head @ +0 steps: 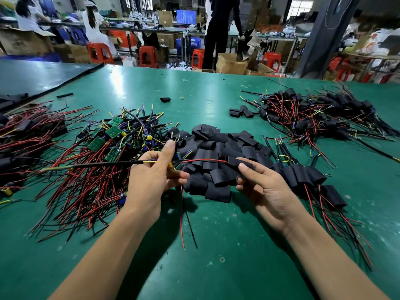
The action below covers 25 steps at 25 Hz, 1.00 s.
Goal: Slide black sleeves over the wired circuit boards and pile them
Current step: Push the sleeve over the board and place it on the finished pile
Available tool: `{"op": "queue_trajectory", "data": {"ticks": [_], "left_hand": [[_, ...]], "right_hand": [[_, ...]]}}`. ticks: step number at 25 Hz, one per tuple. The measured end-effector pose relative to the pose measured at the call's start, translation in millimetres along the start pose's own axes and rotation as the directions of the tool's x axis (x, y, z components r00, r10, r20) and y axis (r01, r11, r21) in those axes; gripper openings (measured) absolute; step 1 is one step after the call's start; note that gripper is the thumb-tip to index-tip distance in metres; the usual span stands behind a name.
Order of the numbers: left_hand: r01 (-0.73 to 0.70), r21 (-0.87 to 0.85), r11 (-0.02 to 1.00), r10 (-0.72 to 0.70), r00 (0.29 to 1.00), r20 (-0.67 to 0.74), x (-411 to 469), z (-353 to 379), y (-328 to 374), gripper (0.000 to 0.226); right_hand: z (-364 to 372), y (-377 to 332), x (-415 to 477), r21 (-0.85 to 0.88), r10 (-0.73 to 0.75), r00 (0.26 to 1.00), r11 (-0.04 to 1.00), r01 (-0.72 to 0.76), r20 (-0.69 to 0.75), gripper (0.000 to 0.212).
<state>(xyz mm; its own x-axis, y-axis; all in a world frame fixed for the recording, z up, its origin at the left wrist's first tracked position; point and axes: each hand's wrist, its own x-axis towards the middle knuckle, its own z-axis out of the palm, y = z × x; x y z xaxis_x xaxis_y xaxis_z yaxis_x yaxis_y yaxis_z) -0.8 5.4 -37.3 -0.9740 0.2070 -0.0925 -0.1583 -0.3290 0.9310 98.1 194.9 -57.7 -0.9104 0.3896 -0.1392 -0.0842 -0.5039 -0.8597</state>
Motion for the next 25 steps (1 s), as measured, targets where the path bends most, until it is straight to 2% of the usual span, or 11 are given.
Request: {"op": "queue_trajectory", "data": {"ticks": [2,5,7,9,13,17,25], "left_hand": [[0.119,-0.005,0.993,-0.118,0.988,0.104,-3.7,3.1,0.4,0.032],[0.274,-0.025,0.961,-0.256,0.923,0.288,-9.0,5.5,3.3,0.045],[0.305,-0.051,0.951,-0.264,0.887,0.38,-10.3,3.8,5.7,0.053],[0.308,-0.073,0.948,-0.247,0.864,0.439,-10.0,1.2,7.9,0.052],[0.281,-0.048,0.959,-0.23,0.864,0.448,-10.4,1.5,7.2,0.037],[0.234,-0.033,0.972,-0.2,0.889,0.411,-11.3,2.9,3.1,0.03],[0.235,-0.022,0.972,-0.204,0.883,0.422,-13.5,5.0,2.6,0.022]], "right_hand": [[2.4,1.9,0.1,-0.017,-0.017,1.0,1.0,0.017,0.017,0.032],[3.7,2.8,2.6,0.04,-0.069,0.998,0.997,0.069,0.0,0.019],[3.3,1.9,4.0,0.102,-0.082,0.997,0.991,0.083,-0.011,0.014],[2.9,1.4,3.7,0.094,-0.084,0.996,0.992,0.084,-0.002,0.02],[7.5,4.1,0.0,0.03,-0.066,0.995,0.998,0.064,0.073,0.038],[11.8,4.8,-2.3,0.034,-0.06,0.992,0.998,0.057,0.11,0.035],[14.7,4.2,-6.3,-0.003,-0.06,0.989,0.998,0.061,0.134,0.038]]}}
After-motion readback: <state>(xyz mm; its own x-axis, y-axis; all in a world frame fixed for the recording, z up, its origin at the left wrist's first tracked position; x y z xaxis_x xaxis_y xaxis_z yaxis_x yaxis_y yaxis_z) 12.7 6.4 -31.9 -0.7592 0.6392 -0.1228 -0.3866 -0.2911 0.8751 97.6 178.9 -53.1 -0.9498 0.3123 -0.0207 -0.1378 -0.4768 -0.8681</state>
